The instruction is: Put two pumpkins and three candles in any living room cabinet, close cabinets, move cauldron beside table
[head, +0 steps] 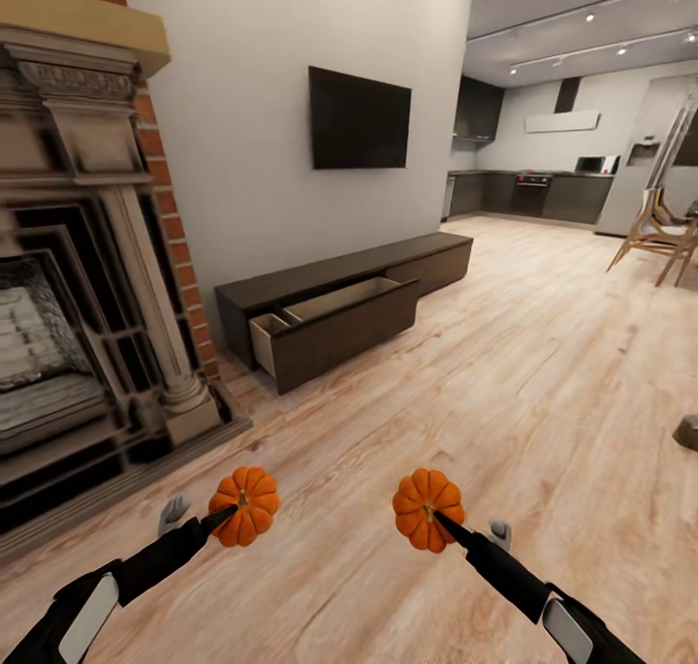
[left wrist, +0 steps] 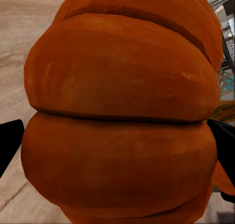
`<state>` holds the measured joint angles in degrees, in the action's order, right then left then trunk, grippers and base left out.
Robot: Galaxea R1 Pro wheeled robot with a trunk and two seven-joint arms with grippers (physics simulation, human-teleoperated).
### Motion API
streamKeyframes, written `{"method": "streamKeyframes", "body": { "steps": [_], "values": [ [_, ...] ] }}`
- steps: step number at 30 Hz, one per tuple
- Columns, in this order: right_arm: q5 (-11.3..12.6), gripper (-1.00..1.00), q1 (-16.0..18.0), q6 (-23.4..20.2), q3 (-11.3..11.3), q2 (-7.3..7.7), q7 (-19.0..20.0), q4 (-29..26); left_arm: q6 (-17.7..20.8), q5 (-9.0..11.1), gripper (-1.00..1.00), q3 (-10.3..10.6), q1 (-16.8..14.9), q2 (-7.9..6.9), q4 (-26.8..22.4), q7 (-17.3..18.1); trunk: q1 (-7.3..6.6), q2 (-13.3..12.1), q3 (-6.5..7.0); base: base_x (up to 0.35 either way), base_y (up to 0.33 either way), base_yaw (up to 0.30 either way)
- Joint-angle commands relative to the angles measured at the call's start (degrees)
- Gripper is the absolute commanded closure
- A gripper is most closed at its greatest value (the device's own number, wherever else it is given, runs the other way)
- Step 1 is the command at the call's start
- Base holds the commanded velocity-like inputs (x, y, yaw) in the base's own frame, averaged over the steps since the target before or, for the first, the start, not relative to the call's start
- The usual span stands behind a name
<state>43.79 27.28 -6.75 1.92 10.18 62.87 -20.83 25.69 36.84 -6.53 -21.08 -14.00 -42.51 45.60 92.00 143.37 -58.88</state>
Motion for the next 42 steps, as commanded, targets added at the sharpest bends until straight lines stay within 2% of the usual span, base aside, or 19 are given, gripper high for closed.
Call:
{"method": "streamKeyframes", "body": {
  "steps": [1,8,31,42],
  "values": [
    [0.7,1.00,0.1,-0.6,0.0,0.02,0.2,0.2,0.6,0.7,1.00,-0.1,0.0,0.01,0.0,0.1,-0.02,0.0,0.00,0.000,0.000,-0.270],
    [0.7,1.00,0.1,-0.6,0.0,0.02,0.2,0.4,0.6,0.6,1.00,-0.1,0.0,0.02,-0.1,0.1,-0.02,0.0,0.33,0.130,-0.016,-0.269],
    [0.8,1.00,0.1,-0.6,0.0,0.02,0.5,0.8,0.6,0.3,1.00,-0.1,0.0,0.11,-0.1,0.0,-0.02,0.0,1.44,0.267,-0.124,-0.263],
    [0.8,1.00,0.1,-0.6,0.0,0.02,0.4,0.8,0.6,0.2,1.00,-0.1,0.0,0.11,0.0,-0.1,-0.02,0.0,1.51,0.271,-0.134,-0.031]
  ]
}}
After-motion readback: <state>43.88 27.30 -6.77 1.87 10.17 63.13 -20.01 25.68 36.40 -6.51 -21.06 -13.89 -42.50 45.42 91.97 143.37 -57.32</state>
